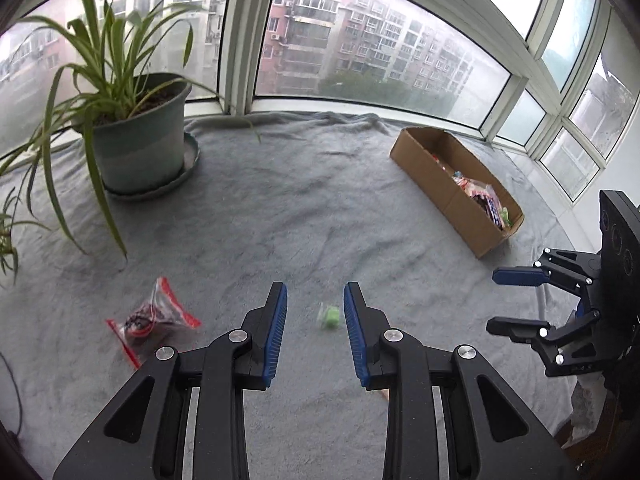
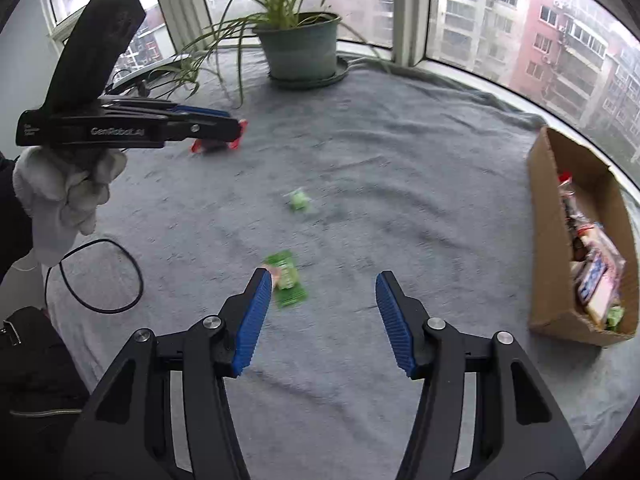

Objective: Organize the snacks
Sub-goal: 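Lower the right tool to the pink candy and close on it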

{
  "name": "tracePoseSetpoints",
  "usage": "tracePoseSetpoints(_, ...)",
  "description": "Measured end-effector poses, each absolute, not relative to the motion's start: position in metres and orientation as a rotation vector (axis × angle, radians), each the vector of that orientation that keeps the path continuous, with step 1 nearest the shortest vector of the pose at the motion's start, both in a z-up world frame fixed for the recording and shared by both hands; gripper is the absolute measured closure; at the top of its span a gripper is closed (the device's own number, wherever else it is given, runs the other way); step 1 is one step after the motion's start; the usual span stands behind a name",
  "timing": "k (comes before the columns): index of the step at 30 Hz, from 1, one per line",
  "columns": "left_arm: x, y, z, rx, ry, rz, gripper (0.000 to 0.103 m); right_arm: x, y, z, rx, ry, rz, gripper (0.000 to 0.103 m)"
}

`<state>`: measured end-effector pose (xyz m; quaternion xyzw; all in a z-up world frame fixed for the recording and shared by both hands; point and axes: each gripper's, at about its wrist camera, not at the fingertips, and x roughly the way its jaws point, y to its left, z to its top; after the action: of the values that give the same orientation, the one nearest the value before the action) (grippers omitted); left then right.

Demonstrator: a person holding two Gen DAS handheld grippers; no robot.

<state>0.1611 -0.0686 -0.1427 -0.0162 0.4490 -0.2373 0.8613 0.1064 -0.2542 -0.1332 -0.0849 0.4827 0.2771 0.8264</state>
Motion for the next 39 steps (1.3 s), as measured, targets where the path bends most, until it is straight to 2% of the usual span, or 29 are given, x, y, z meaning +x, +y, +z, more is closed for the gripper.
tracePoseSetpoints(8,0.154,-0.076,-0.179,-0.013,1.013,-0.540,0.075,0.100,-0.221,-0.177,-0.075,1.147,0.650,0.047)
tracePoseSetpoints(12,0.152,-0.085,-0.191,0.020,1.024,-0.564,0.075,0.103,-0.213,-0.186,-0.074,1.169,0.632,0.056)
tracePoseSetpoints(17,0.153,-0.097,-0.199,0.061,1.026,-0.589,0.075,0.104,-0.205,-0.191,-0.076,1.187,0.628,0.058)
tracePoseSetpoints(20,0.157,-0.100,-0.204,0.066,1.029,-0.587,0.064,0.106,-0.201,-0.194,-0.094,1.190,0.615,0.058)
tracePoseSetpoints(30,0.165,-0.114,-0.215,0.131,1.001,-0.576,0.064,0.105,-0.180,-0.195,-0.205,1.152,0.582,0.059)
tracePoseSetpoints(32,0.166,-0.114,-0.217,0.132,0.996,-0.573,0.065,0.102,-0.174,-0.196,-0.260,1.135,0.572,0.062)
tracePoseSetpoints(34,0.164,-0.115,-0.219,0.146,0.989,-0.569,0.076,0.100,-0.169,-0.196,-0.311,1.120,0.561,0.068)
tracePoseSetpoints(36,0.162,-0.114,-0.221,0.153,0.976,-0.562,0.079,0.100,-0.168,-0.196,-0.334,1.113,0.559,0.073)
tracePoseSetpoints(38,0.161,-0.113,-0.221,0.154,0.969,-0.562,0.079,0.101,-0.169,-0.195,-0.335,1.113,0.557,0.083)
tracePoseSetpoints(39,0.161,-0.113,-0.221,0.151,0.968,-0.564,0.080,0.102,-0.170,-0.195,-0.328,1.117,0.560,0.083)
